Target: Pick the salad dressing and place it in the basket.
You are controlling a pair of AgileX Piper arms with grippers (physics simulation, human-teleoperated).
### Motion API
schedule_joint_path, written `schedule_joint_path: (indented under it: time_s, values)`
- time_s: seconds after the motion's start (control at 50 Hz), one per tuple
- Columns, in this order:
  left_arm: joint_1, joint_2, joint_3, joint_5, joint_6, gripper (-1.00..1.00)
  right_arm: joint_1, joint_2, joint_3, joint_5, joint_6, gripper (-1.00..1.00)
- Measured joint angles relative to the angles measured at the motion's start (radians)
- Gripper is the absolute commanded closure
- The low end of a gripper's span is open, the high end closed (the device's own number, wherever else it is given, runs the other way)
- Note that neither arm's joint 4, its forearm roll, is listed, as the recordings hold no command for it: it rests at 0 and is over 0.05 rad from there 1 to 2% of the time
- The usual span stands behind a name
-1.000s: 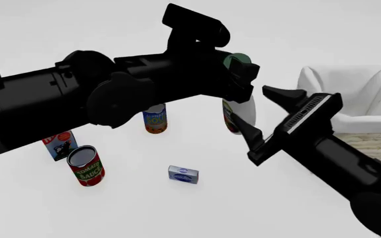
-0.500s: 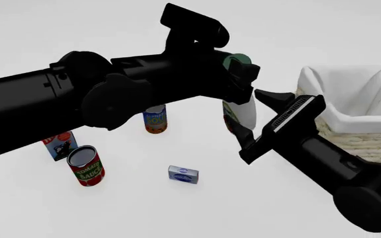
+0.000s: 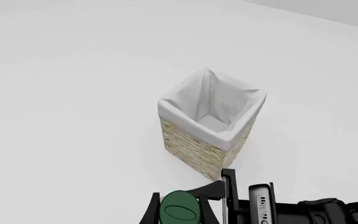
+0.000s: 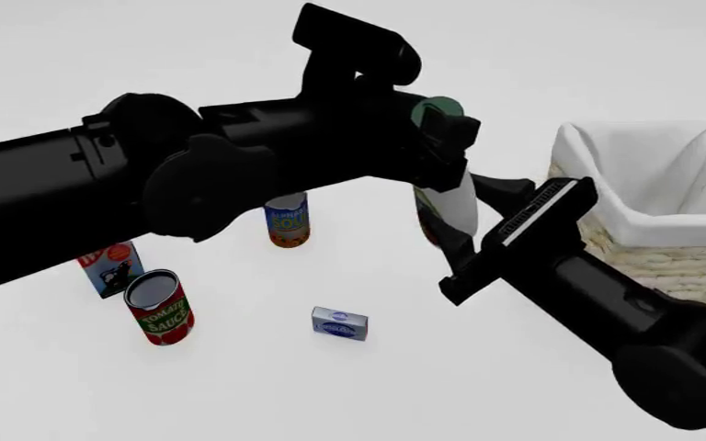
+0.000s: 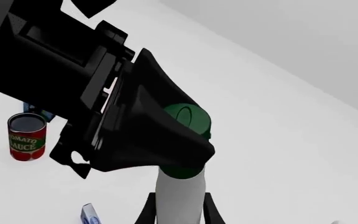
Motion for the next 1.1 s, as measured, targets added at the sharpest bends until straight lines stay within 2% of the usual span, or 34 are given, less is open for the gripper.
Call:
schedule_joint_path:
  time_s: [0.12, 0.14, 0.8, 1.1]
  values:
    - [-0.002, -0.002, 0.002, 0.001, -0.005, 1.00, 0.002, -0.001, 0.001, -0.001, 0.000, 1.00]
    - [-0.003, -0.001, 0.000, 0.004, -0.008, -1.00, 0.002, -0.001, 0.002, -0.001, 0.000, 1.00]
    - [-0.035, 0.005, -0.027, 0.039, -0.023, -1.00, 0.012, 0.017, 0.012, -0.021, 0.008, 1.00]
    - [-0.030, -0.011, -0.054, 0.055, -0.001, -1.00, 0.019, 0.025, 0.018, -0.027, 0.011, 1.00]
